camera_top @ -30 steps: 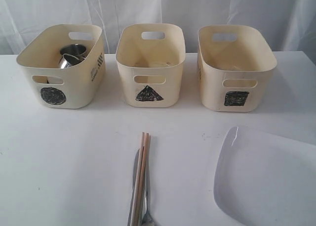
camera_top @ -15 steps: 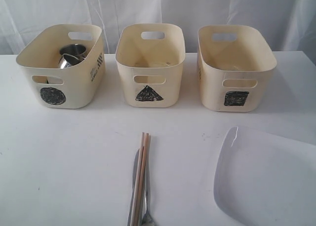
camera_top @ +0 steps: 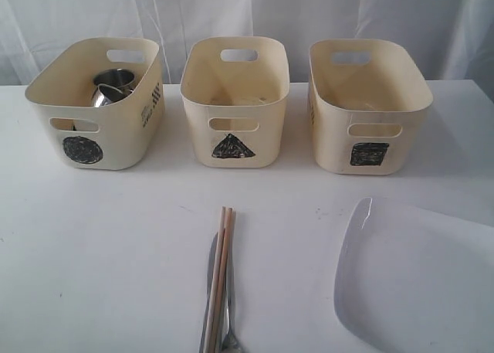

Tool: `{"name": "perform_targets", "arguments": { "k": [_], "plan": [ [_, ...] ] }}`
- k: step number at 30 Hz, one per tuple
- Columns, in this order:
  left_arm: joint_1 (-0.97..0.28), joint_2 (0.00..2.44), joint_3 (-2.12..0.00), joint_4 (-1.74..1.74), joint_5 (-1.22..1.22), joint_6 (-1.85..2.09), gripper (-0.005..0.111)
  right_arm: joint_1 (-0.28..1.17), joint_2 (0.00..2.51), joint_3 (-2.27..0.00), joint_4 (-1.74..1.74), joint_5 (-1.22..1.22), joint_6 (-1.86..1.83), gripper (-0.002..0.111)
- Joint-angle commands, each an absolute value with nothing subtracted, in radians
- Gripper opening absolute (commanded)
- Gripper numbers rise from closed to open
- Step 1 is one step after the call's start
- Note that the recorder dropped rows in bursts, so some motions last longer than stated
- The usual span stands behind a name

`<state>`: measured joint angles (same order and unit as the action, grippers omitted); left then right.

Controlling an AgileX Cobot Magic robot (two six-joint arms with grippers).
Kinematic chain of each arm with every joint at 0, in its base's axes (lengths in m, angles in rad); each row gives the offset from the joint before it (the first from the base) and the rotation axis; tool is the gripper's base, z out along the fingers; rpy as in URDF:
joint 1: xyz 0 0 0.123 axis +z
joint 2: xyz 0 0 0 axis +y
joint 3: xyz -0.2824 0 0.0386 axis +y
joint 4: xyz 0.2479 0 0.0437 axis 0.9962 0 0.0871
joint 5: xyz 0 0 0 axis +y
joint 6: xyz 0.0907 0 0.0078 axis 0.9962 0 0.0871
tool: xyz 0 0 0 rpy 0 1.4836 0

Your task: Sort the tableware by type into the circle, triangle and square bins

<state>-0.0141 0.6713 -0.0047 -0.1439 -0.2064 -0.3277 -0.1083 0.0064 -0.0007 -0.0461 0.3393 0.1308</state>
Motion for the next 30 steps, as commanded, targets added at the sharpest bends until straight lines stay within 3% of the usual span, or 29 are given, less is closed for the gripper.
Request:
{"name": "perform_targets", "arguments": {
  "k": [1, 5, 14, 30],
  "plan": [
    [-0.012, 0.643, 0.0, -0.147, -0.209, -0.337, 0.0, -0.111, 0.0, 0.0, -0.049, 0.335, 0.136, 0.0],
    [0.029, 0.505, 0.0, -0.103, -0.151, -0.271, 0.0, -0.111, 0.0, 0.0, -0.049, 0.335, 0.136, 0.0],
    [0.091, 0.063, -0.003, -0.185, 0.417, -0.082, 0.0, -0.111, 0.0, 0.0, -0.049, 0.337, 0.136, 0.0],
    [0.096, 0.0, 0.0, -0.054, 0.356, 0.103, 0.0, -0.111, 0.0, 0.0, -0.049, 0.34, 0.136, 0.0]
  ]
}}
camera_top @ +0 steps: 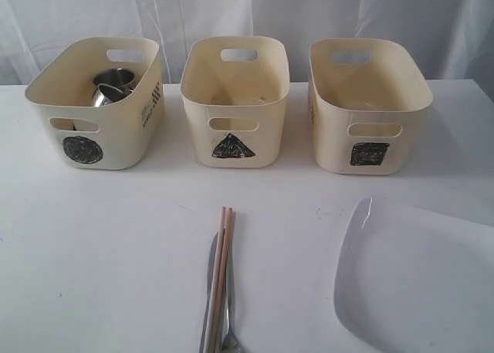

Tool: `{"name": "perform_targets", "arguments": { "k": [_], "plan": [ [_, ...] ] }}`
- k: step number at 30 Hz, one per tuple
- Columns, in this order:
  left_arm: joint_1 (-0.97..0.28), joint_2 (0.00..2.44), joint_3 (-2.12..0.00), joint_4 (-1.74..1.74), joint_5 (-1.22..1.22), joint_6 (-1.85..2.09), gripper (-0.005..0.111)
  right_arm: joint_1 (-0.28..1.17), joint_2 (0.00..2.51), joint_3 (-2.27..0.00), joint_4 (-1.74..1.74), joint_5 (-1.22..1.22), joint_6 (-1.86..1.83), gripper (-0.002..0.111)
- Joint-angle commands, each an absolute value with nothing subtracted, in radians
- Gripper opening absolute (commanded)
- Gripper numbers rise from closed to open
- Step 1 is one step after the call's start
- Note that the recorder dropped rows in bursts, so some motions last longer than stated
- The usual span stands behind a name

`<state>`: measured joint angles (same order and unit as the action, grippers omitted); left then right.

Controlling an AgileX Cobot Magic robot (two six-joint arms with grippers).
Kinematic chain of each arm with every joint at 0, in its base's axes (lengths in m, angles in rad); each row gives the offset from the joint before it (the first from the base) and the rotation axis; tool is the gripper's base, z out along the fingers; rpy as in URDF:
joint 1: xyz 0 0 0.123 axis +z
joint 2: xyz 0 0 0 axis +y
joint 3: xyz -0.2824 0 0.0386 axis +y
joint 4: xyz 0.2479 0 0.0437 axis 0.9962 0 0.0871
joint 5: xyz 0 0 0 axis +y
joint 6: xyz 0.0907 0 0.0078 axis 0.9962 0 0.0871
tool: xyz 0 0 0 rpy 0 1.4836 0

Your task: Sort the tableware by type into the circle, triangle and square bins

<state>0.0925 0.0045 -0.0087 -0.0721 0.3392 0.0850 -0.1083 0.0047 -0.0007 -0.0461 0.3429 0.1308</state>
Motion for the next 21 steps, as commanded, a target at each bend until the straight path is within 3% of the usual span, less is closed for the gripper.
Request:
{"name": "perform_targets", "arguments": {
  "k": [1, 21],
  "plan": [
    [0.096, 0.0, 0.0, -0.054, 0.356, 0.109, 0.0, -0.111, 0.0, 0.0, -0.049, 0.34, 0.136, 0.0],
    [0.096, 0.0, 0.0, -0.068, 0.352, 0.112, 0.0, -0.111, 0.0, 0.0, -0.049, 0.335, 0.136, 0.0]
  ]
}}
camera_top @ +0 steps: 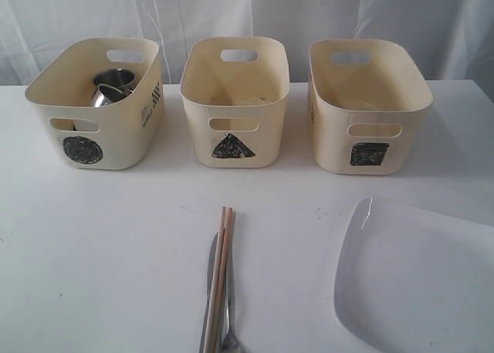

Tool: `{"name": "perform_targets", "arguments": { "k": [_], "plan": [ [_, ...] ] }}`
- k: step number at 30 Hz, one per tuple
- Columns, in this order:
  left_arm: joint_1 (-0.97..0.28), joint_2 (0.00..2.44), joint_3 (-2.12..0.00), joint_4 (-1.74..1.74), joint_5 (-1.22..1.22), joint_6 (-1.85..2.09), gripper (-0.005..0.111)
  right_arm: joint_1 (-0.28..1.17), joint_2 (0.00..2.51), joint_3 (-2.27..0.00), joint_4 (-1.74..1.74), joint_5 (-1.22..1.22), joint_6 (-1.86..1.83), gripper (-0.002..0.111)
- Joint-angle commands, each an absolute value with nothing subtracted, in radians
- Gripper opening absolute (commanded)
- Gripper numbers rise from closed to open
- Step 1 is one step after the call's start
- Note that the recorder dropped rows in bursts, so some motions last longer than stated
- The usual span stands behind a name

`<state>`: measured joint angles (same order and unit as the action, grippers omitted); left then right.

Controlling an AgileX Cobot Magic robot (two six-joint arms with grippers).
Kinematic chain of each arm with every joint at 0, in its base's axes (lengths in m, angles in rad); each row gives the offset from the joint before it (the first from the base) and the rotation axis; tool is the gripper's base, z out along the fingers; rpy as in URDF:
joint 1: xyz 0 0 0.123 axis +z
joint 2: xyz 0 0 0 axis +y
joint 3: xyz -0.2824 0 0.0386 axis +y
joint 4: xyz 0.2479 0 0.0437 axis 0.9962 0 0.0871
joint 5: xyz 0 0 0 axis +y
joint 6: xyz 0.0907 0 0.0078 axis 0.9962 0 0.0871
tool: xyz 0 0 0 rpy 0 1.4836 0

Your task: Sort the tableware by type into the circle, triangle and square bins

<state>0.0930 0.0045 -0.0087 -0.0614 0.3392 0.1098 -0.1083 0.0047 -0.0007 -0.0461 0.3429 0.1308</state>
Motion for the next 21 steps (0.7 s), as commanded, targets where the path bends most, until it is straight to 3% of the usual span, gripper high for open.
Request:
{"name": "perform_targets", "arguments": {
  "k": [1, 10, 15, 21],
  "plan": [
    [0.096, 0.0, 0.0, -0.068, 0.352, 0.112, 0.0, -0.111, 0.0, 0.0, -0.049, 0.335, 0.136, 0.0],
    [0.096, 0.0, 0.0, -0.066, 0.352, 0.112, 0.0, -0.111, 0.0, 0.0, -0.054, 0.275, 0.068, 0.0],
    [0.096, 0.0, 0.0, -0.066, 0.352, 0.112, 0.0, -0.111, 0.0, 0.0, 0.28, 0.035, 0.322, 0.0],
    [0.096, 0.0, 0.0, -0.066, 0.352, 0.112, 0.0, -0.111, 0.0, 0.0, 0.304, -0.352, 0.39, 0.0]
  ]
}}
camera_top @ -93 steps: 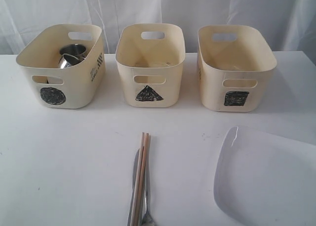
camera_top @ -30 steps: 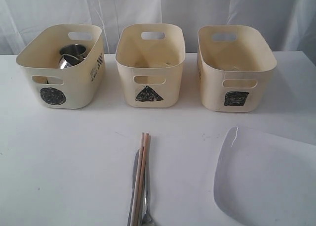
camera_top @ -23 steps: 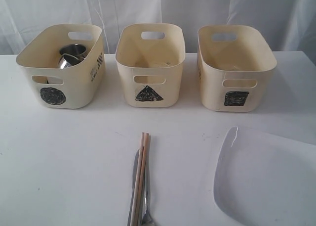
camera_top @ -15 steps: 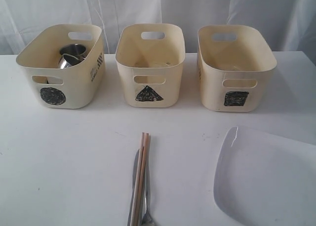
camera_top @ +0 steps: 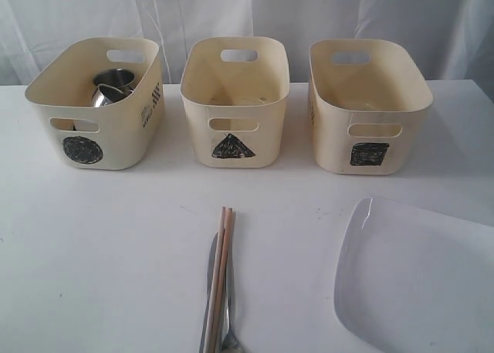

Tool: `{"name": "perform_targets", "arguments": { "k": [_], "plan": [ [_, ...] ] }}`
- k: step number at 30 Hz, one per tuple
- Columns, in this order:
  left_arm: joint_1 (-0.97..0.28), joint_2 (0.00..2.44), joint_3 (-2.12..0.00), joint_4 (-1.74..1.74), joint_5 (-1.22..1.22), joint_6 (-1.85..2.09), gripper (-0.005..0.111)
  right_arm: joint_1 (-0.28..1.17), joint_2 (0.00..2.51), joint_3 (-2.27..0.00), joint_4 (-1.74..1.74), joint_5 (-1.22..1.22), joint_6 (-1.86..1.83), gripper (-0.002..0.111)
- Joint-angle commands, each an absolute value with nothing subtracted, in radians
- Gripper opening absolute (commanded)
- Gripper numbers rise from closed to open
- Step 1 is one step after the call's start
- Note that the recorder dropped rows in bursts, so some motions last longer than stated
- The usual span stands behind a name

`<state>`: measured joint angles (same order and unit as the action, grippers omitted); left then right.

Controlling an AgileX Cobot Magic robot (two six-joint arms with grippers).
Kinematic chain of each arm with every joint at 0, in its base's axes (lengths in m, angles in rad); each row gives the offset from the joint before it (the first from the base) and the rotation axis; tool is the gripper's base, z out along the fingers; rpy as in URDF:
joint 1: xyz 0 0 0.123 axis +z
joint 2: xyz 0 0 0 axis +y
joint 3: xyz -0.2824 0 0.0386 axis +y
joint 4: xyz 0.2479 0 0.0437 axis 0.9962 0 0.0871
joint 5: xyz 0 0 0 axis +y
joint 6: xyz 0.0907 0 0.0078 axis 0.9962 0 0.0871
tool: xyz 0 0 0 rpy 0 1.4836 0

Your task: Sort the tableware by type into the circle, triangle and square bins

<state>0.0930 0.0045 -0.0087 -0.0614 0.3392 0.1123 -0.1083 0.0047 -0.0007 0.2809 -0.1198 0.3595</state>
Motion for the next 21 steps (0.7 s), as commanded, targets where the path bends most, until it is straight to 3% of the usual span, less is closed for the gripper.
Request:
{"name": "perform_targets", "arguments": {
  "k": [1, 5, 8, 10, 13, 15, 17, 19, 20, 21],
  "plan": [
    [0.096, 0.0, 0.0, -0.066, 0.352, 0.112, 0.0, -0.111, 0.0, 0.0, 0.304, -0.382, 0.39, 0.0],
    [0.096, 0.0, 0.0, -0.066, 0.352, 0.112, 0.0, -0.111, 0.0, 0.0, 0.292, -0.412, 0.39, 0.0],
    [0.096, 0.0, 0.0, -0.066, 0.352, 0.112, 0.0, -0.111, 0.0, -0.015, 0.29, -0.584, 0.39, 0.0],
    [0.096, 0.0, 0.0, -0.066, 0.352, 0.112, 0.0, -0.111, 0.014, -0.086, 0.299, -0.685, 0.401, 0.0],
    [0.096, 0.0, 0.0, -0.066, 0.352, 0.112, 0.0, -0.111, 0.156, -0.274, 0.225, -0.648, 0.45, 0.0],
    [0.096, 0.0, 0.0, -0.066, 0.352, 0.112, 0.0, -0.111, 0.287, -0.422, 0.0, -0.627, 0.476, 0.0],
    [0.096, 0.0, 0.0, -0.066, 0.352, 0.112, 0.0, -0.111, 0.534, -0.63, -0.574, -0.589, 0.558, 0.0],
    [0.096, 0.0, 0.0, -0.066, 0.352, 0.112, 0.0, -0.111, 0.734, -0.789, -1.149, -0.426, 1.063, 0.0],
    [0.096, 0.0, 0.0, -0.066, 0.352, 0.112, 0.0, -0.111, 0.846, -0.839, -1.615, -0.331, 1.371, 0.0],
    [0.096, 0.0, 0.0, -0.066, 0.352, 0.112, 0.0, -0.111, 0.893, -0.851, -1.744, -0.296, 1.503, 0.0]
  ]
}}
